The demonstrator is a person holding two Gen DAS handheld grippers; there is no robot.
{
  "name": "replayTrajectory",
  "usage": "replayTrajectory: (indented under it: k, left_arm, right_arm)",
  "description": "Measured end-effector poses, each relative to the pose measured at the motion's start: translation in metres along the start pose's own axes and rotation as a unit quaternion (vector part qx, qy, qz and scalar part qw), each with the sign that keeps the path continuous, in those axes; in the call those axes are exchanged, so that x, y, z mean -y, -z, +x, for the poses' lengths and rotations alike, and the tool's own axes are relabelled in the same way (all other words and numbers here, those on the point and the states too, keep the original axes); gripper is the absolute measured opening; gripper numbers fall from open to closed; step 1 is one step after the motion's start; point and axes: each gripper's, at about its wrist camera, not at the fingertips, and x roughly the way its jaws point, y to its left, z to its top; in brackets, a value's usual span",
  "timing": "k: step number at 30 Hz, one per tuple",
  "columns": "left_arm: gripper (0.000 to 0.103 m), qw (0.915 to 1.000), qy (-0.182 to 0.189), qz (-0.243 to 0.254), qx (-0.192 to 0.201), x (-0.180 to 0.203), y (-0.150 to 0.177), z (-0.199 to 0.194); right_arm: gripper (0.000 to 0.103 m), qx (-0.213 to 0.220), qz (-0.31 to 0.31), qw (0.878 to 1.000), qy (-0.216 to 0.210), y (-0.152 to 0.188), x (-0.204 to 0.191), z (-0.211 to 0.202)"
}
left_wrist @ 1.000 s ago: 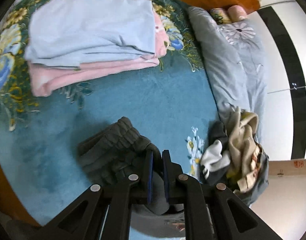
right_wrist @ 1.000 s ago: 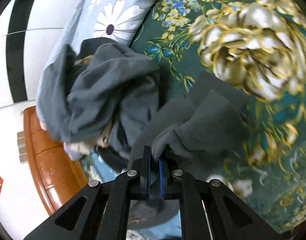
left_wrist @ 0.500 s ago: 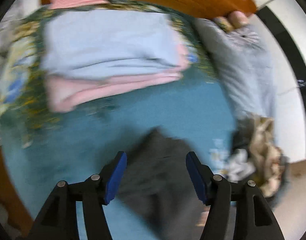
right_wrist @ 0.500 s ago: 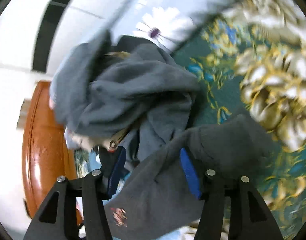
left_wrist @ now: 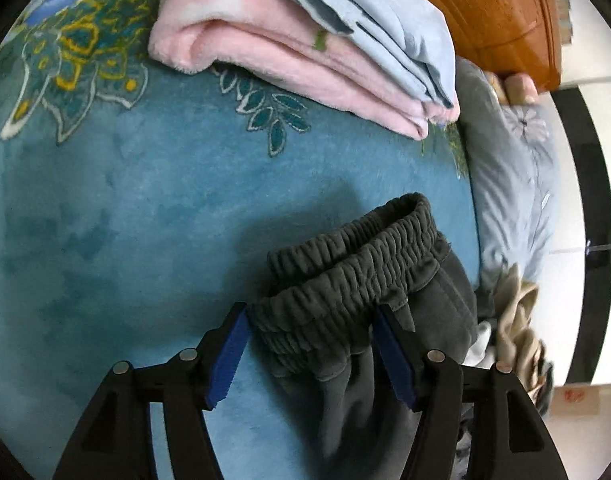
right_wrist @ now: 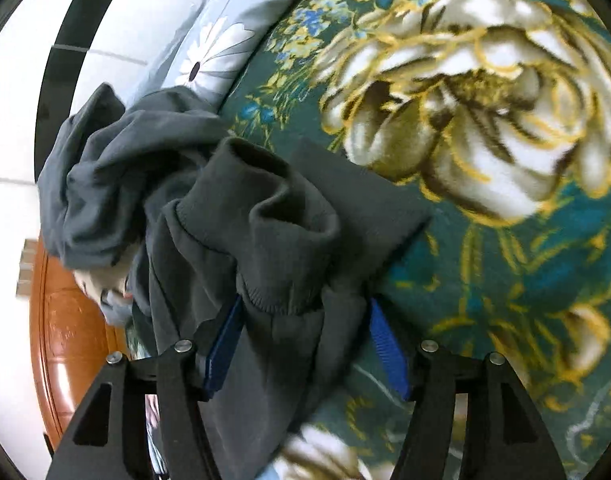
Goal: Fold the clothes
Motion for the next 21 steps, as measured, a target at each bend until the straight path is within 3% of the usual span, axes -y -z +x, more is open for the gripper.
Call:
replayTrajectory:
  k: [4, 5, 7, 8, 10, 12, 17, 19, 21]
  left_arm:
    - [0.068, 1.0, 0.0, -0.008, 0.006, 0.006, 0.0, 0.005]
    - [0.067, 0.9999, -0.003, -0.013, 0.008, 0.007, -0.002, 0.005]
    - [0.05, 0.9994, -0.006, -0.03, 0.017, 0.008, -0.004, 0.004]
    - [0.047, 0.999, -0.01, -0.039, 0.018, 0.008, -0.004, 0.002]
    - [0.035, 0.9993, -0.018, -0.026, 0.022, 0.017, -0.005, -0.004]
    - [0.032, 0.9995, -0.012, 0.004, 0.028, 0.028, -0.006, -0.017]
    - [0.031, 0.9958, 0.064, 0.057, 0.031, 0.053, -0.008, -0.069]
    - [0.031, 0.9941, 0.068, 0.077, 0.035, 0.049, -0.004, -0.081]
    - [0.032, 0.9949, 0.039, 0.092, 0.018, 0.035, -0.002, -0.073]
  right_arm:
    - [0.067, 0.003, 0.012, 1.0, 0.009, -0.007, -0.012, 0.008]
    - [0.062, 0.0, 0.01, 1.0, 0.016, -0.008, -0.016, 0.008]
    - [0.045, -0.005, 0.004, 0.999, 0.032, -0.01, -0.025, 0.004]
    - [0.038, -0.007, 0.001, 0.999, 0.041, -0.01, -0.03, 0.002]
    - [0.028, -0.007, -0.002, 0.999, 0.05, -0.011, -0.04, -0.005]
    - [0.021, -0.001, -0.01, 0.999, 0.036, -0.01, -0.052, -0.019]
    - [0.019, 0.018, -0.075, 0.997, -0.032, -0.01, -0.079, -0.076]
    - [0.019, 0.029, -0.098, 0.994, -0.045, -0.006, -0.088, -0.097]
    - [0.019, 0.026, -0.091, 0.995, -0.029, -0.003, -0.069, -0.104]
